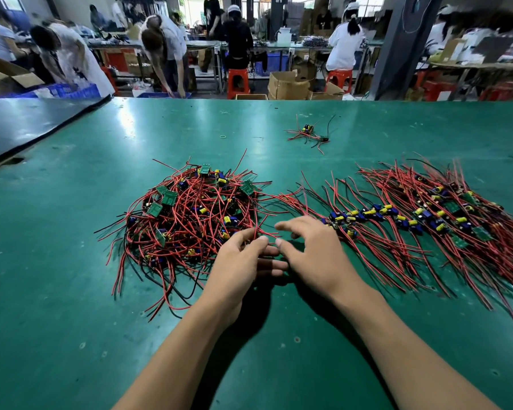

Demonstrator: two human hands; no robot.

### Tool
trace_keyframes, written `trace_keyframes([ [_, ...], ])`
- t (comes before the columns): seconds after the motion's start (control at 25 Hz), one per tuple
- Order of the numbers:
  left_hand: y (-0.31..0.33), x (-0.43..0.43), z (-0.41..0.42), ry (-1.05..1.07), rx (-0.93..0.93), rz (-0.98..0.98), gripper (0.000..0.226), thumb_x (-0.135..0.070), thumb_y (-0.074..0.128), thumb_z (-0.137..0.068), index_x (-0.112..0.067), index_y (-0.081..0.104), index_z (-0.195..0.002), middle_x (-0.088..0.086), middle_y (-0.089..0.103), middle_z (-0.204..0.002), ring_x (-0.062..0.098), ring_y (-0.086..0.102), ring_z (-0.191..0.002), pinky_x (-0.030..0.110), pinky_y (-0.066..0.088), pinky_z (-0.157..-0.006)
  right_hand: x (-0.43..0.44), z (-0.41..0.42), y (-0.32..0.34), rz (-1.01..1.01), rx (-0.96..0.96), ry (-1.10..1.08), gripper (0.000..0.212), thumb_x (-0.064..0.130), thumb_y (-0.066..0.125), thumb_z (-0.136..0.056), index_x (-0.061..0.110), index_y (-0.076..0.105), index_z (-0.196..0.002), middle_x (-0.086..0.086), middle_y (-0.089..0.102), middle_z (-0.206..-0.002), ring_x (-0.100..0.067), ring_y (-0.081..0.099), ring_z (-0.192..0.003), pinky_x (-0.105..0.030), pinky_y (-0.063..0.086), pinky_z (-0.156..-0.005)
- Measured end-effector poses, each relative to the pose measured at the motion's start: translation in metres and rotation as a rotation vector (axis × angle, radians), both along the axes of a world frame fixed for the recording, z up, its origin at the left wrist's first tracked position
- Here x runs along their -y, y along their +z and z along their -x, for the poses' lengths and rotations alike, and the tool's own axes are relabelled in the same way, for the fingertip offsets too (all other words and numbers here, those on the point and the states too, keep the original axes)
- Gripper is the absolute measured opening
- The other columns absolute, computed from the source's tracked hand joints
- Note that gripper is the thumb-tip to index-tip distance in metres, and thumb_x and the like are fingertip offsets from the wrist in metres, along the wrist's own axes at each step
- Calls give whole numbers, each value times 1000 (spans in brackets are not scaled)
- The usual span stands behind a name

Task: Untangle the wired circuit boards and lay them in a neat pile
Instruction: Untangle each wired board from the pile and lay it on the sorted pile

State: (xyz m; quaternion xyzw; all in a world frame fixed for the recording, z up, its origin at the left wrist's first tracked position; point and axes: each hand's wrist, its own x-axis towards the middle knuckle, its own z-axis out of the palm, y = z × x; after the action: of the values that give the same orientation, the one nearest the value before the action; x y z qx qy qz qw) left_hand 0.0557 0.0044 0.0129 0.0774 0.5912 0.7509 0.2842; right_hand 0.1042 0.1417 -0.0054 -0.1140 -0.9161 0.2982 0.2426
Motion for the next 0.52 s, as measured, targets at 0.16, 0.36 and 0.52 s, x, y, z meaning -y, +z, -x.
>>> trace_keyframes([
  [0.16,-1,1,-3,52,-62,24,15,-12,53,-100,1,55,-107,13,62,-70,19,60,-45,24,49,-42,-7,0,0,-9,71,-76,23,30,60,-96,18,76,-107,-3,73,-108,-24,62,-107,-39,47,-96],
  [0.36,1,6,-5,-9,-129,32,14,-18,66,-91,-8,65,-81,5,54,-54,15,43,-33,16,32,-36,-19,-3,2,-85,159,-177,24,26,60,-95,16,74,-111,-5,70,-117,-27,56,-115,-42,42,-102],
  [0.52,6,7,-5,-86,-80,-69,12,-20,69,-86,-12,65,-78,1,49,-55,11,41,-35,18,27,-40,-18,-4,3,-61,94,-165,26,23,62,-94,16,72,-117,-5,68,-120,-27,56,-117,-44,41,-104],
])
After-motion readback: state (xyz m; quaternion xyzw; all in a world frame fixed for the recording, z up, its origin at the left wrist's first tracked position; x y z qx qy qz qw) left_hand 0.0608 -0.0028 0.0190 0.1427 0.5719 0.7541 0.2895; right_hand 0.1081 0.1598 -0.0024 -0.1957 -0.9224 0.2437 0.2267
